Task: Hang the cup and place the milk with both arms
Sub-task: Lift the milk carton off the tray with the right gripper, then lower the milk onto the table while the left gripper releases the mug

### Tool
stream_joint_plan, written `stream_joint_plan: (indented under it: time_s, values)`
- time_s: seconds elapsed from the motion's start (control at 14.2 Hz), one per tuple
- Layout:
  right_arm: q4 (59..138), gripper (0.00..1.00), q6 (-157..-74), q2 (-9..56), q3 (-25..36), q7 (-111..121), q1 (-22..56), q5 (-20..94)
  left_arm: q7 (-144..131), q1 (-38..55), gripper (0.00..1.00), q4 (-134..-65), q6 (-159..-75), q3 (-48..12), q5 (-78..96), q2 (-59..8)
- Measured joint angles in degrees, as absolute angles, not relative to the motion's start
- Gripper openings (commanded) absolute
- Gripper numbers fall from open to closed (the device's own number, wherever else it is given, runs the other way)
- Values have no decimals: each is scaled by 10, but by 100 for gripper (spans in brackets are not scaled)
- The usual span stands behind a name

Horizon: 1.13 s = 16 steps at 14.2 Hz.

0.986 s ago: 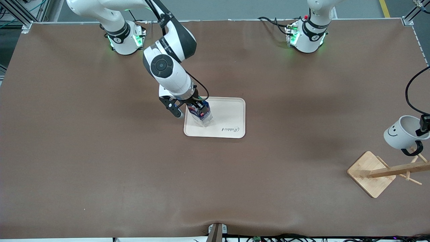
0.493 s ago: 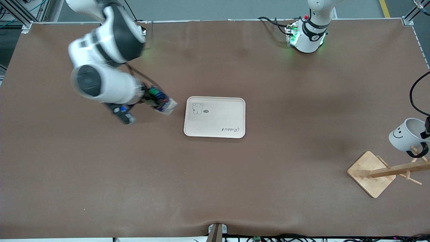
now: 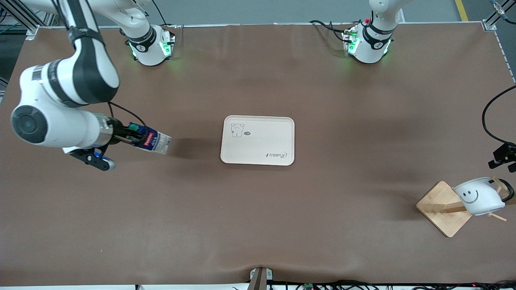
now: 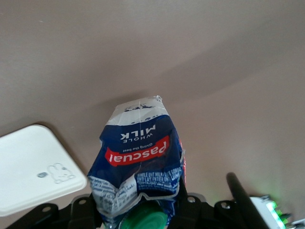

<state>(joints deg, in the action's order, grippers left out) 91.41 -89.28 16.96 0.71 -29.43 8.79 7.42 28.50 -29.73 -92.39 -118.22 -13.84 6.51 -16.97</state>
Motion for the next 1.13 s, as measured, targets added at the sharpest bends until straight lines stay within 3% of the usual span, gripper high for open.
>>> stream_joint_plan:
  time_s: [0.35, 0.56, 1.13]
  values:
    - [926, 0, -900, 170, 7, -173, 6, 38, 269, -291, 100, -924, -1179, -149, 65, -170]
    - [959, 0, -950, 170, 7, -100, -37, 33, 260, -290, 100, -924, -1179, -157, 65, -170]
    - [1052, 0, -1015, 158, 7, -29, -93, 29, 139, -285, 100, -923, -1176, -190, 17, -162]
